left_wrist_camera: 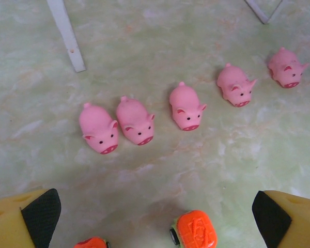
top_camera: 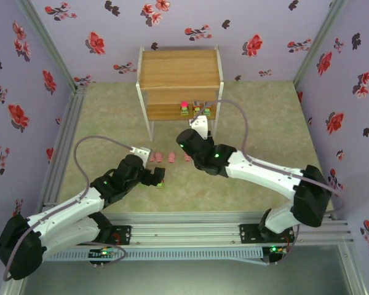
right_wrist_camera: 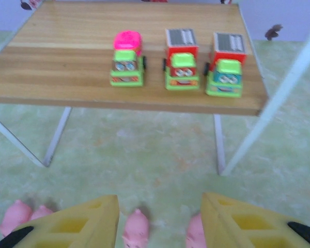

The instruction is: Place and organize the plastic toys onto the shelf

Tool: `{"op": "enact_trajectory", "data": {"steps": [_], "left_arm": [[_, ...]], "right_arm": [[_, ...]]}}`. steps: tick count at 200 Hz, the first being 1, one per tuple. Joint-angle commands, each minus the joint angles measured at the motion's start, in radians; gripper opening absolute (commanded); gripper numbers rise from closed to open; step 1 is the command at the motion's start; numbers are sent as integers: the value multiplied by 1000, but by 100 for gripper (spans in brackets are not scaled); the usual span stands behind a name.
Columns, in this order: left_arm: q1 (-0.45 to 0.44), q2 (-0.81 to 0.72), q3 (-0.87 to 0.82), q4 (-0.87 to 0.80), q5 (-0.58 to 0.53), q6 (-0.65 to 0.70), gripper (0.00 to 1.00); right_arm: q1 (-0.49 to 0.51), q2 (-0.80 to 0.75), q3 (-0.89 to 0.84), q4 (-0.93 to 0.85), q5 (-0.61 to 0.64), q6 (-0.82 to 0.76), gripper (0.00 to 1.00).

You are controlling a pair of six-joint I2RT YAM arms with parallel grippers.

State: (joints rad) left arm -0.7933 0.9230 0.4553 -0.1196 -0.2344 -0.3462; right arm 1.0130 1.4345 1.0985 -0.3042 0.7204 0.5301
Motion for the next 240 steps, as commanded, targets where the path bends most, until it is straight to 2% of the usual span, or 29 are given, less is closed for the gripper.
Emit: {"op": "enact_trajectory", "data": {"steps": [1, 39, 64, 79, 89, 139, 183, 240], "left_arm": [[-29, -16, -7, -45, -97, -57, 99], [-110, -17, -1, -160, -272, -223, 95], [-142, -40, -6, -237, -339, -316, 92], [-147, -63, -7, -282, -361, -356, 92], [-147, -77, -6, -308, -366, -376, 92], [-149, -46, 11, -383, -367, -426, 91], [-153, -34, 15, -417, -356, -457, 91], [-153, 20, -18, -368, -316, -490, 86]], "right_arm": [[7, -88, -95, -29, 2, -17, 26], [6, -217, -267, -17, -21, -39, 27], [6, -288, -371, 32, -47, -55, 28], [6, -324, -420, 70, -67, -72, 32], [6, -343, -447, 91, -75, -85, 36], [-25, -365, -548, 212, -133, -149, 43], [-48, -395, -625, 308, -167, -192, 45], [-65, -436, -646, 303, -172, -178, 46]]}}
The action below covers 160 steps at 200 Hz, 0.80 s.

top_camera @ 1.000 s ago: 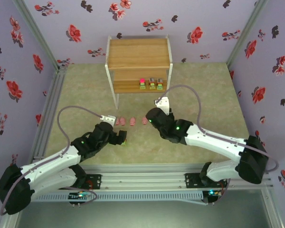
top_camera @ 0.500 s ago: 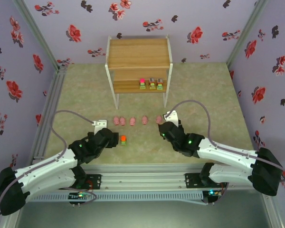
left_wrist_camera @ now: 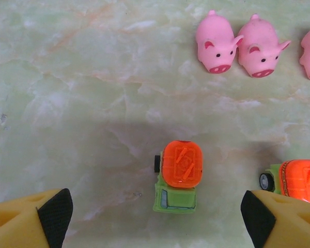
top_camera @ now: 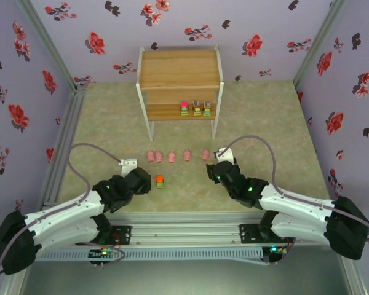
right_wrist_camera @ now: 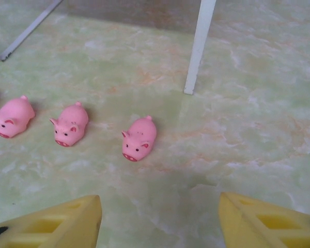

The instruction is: Place and organize the plastic toys onto the shelf

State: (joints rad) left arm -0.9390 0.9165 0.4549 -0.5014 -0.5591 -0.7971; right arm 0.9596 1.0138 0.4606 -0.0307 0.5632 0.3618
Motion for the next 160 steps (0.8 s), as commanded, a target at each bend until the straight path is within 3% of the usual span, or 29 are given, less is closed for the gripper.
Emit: {"op": "enact_trajectory", "data": {"steps": [1, 160], "left_arm": [[-7, 28, -18, 15, 9, -39, 86], [-7, 149, -148, 302, -8, -39, 68]], "right_arm": [[-12, -15, -9, 29, -17, -9, 46], [-16, -14, -6, 18, -25, 0, 35]]}}
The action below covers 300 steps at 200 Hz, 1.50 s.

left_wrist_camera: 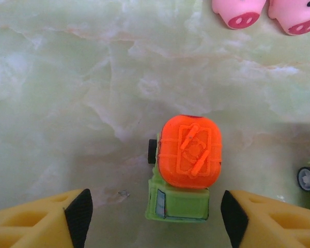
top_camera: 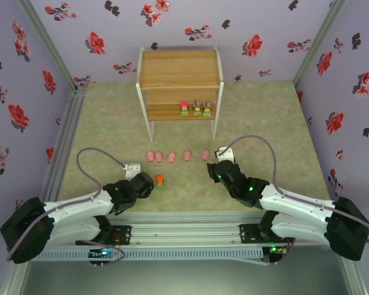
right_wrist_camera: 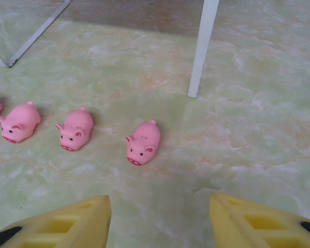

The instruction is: Place and organize the plastic toys onto the shelf

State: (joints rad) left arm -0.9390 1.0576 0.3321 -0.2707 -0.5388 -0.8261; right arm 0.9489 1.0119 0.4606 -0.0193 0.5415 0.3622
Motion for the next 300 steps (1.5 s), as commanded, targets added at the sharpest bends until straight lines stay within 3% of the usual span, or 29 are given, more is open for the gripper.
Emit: {"op": "enact_trajectory", "data": {"steps": [1, 140, 170, 212, 300], "left_arm": [[-7, 8, -26, 73, -28, -10, 68], [-6, 90, -69, 191, -58, 32, 52], [-5, 105, -66, 204, -59, 49, 52], [-6, 97, -78, 224, -67, 60, 62], [8, 134, -80, 313, -70, 145, 56]], "right_arm": [[-5, -13, -6, 8, -2, 0, 35], [-6, -6, -8, 9, -1, -2, 34], [-6, -4, -6, 10, -3, -3, 34], [-6, -4, -6, 11, -5, -5, 34], [-7, -2, -5, 9, -5, -3, 34]]}}
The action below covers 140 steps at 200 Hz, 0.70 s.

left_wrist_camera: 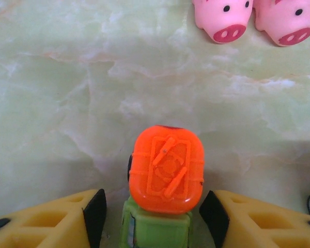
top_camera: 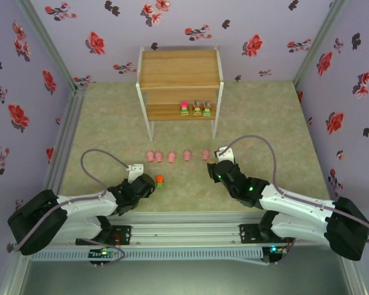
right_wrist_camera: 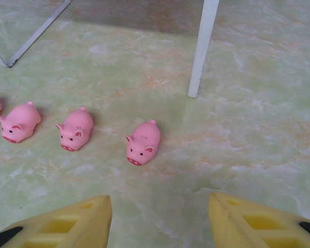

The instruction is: Place and organize the plastic toys onto the shelf

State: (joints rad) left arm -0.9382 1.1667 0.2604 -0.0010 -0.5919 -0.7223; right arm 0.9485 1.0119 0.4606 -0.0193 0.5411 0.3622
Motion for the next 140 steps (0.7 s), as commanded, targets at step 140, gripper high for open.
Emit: {"op": "enact_trajectory", "data": {"steps": [140], "left_arm": [[10, 11, -7, 6, -15, -3, 41]], "right_arm": [[-7, 6, 0, 5, 3, -3, 34]]}}
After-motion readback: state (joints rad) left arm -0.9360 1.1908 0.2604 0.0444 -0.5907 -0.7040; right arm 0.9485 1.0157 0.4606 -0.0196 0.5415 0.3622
